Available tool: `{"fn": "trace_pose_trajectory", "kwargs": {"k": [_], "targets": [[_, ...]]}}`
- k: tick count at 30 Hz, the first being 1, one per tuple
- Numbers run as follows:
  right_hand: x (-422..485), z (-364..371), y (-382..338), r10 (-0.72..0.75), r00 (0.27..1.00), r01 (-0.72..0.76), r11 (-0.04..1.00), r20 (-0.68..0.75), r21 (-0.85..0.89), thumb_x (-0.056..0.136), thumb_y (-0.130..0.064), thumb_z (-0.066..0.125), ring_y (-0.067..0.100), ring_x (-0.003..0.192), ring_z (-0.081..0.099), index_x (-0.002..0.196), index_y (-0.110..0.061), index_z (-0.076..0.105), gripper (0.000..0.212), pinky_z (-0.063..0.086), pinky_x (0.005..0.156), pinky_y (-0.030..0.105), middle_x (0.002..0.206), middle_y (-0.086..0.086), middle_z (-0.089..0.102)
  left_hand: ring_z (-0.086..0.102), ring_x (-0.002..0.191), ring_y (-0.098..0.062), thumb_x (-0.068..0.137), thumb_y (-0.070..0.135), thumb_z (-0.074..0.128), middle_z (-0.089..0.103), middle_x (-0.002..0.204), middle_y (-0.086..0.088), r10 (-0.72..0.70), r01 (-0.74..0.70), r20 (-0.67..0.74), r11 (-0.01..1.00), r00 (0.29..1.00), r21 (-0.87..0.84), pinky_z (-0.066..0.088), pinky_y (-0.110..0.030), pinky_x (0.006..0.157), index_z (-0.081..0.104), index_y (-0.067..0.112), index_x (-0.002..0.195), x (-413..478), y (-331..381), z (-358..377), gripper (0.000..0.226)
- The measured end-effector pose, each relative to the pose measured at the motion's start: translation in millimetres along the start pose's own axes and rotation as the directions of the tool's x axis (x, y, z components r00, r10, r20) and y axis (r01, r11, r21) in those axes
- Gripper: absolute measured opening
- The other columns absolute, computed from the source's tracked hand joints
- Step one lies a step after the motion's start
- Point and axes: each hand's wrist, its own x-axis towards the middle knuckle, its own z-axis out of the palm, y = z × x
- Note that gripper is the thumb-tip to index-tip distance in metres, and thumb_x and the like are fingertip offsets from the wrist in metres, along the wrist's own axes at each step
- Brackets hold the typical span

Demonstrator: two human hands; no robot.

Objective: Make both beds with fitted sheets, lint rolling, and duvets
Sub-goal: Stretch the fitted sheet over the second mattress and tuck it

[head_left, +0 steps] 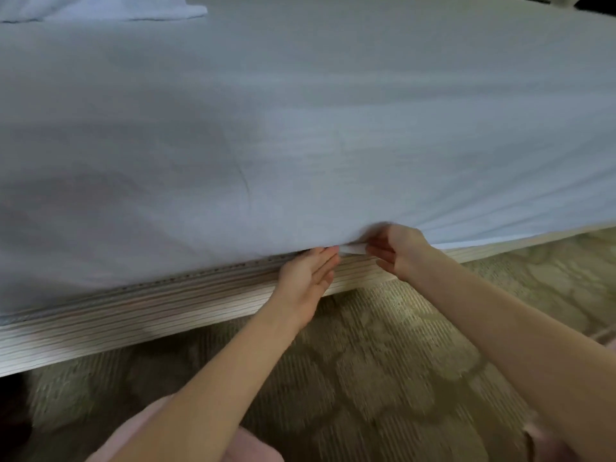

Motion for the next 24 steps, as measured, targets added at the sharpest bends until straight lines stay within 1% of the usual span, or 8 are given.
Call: {"fn": "trace_pose_trajectory", "kwargs": {"k": [4,6,10,14,17,19,21,24], "targets": [[23.5,-26.9,-20.0,0.067,0.993,-0.061,0.996,0.093,-0.064,0.093,-0.005,0.038,0.016,0.061,0.059,0.103,-0.012,0.054,0.021,0.042,0.058,0.031,0.076,0.005,0.062,0.059,0.104,-0.02,0.099,0.006,0.039,0.062,0.113,-0.011,0.01,-0.009,0.003,0.994,1.0,-0.111,0.045,-0.028,0.091,0.056,0.002,0.113,12.9,-10.7,31.8,0.022],[35.7,-46.0,-37.4,0.162,0.979,-0.155,0.986,0.12,-0.064,0.093,0.002,0.035,0.022,0.071,0.064,0.097,-0.005,0.054,0.021,0.047,0.066,0.034,0.085,0.009,0.064,0.064,0.091,-0.018,0.095,0.001,0.043,0.065,0.101,-0.01,0.049,-0.058,-0.089,0.994,0.995,-0.096,0.048,-0.024,0.082,0.059,0.003,0.102,20.1,-12.9,47.8,0.017],[56.2,-90.1,-70.2,0.273,0.927,-0.288,0.957,0.256,0.022,0.091,0.011,0.039,0.036,0.105,0.062,0.086,0.007,0.055,0.018,0.051,0.069,0.041,0.108,0.02,0.063,0.07,0.065,-0.016,0.093,-0.004,0.043,0.066,0.093,-0.011,0.149,-0.168,-0.336,0.985,0.93,-0.029,0.054,-0.02,0.054,0.051,0.001,0.12,35.8,-15.8,73.4,0.029],[91.2,-160.6,-101.1,0.283,0.914,-0.332,0.934,0.291,0.134,0.089,0.014,0.035,0.042,0.11,0.057,0.09,0.009,0.052,0.018,0.05,0.081,0.048,0.117,0.024,0.058,0.066,0.061,-0.015,0.097,-0.002,0.038,0.062,0.086,-0.008,0.185,-0.214,-0.502,0.977,0.845,-0.001,0.054,-0.019,0.062,0.056,0.005,0.091,38.9,-21.4,97.7,0.02],[112.7,-205.9,-120.7,0.299,0.883,-0.388,0.899,0.362,0.203,0.085,0.017,0.034,0.043,0.109,0.056,0.101,0.009,0.055,0.027,0.048,0.087,0.053,0.112,0.025,0.059,0.064,0.049,-0.012,0.098,-0.001,0.035,0.066,0.065,-0.005,0.273,-0.345,-0.604,0.939,0.749,-0.003,0.053,-0.018,0.065,0.052,0.009,0.08,39.6,-30.4,120.5,0.027],[126.2,-230.9,-122.2,0.292,0.843,-0.425,0.876,0.451,0.227,0.086,0.013,0.037,0.042,0.114,0.054,0.105,0.008,0.056,0.027,0.047,0.092,0.05,0.12,0.025,0.057,0.065,0.07,-0.017,0.095,0.003,0.046,0.067,0.081,-0.011,0.32,-0.423,-0.628,0.906,0.71,-0.017,0.05,-0.027,0.088,0.056,0.012,0.076,41.2,-40.1,135.1,0.024],[138.9,-252.6,-122.4,0.279,0.795,-0.471,0.843,0.538,0.259,0.089,0.008,0.041,0.039,0.121,0.051,0.095,0.008,0.054,0.015,0.042,0.103,0.045,0.128,0.023,0.054,0.056,0.112,-0.026,0.089,0.015,0.06,0.056,0.125,-0.016,0.32,-0.461,-0.609,0.883,0.726,-0.084,0.036,-0.037,0.109,0.063,0.012,0.076,41.6,-51.8,156.9,0.014],[149.6,-271.6,-125.0,0.274,0.743,-0.535,0.791,0.611,0.297,0.089,0.003,0.049,0.033,0.124,0.05,0.092,0.005,0.054,0.006,0.039,0.106,0.042,0.129,0.018,0.053,0.041,0.132,-0.029,0.098,0.001,0.027,0.045,0.142,-0.016,0.283,-0.519,-0.628,0.824,0.725,-0.228,0.032,-0.044,0.107,0.053,0.001,0.106,47.7,-69.5,185.0,0.027]]}}
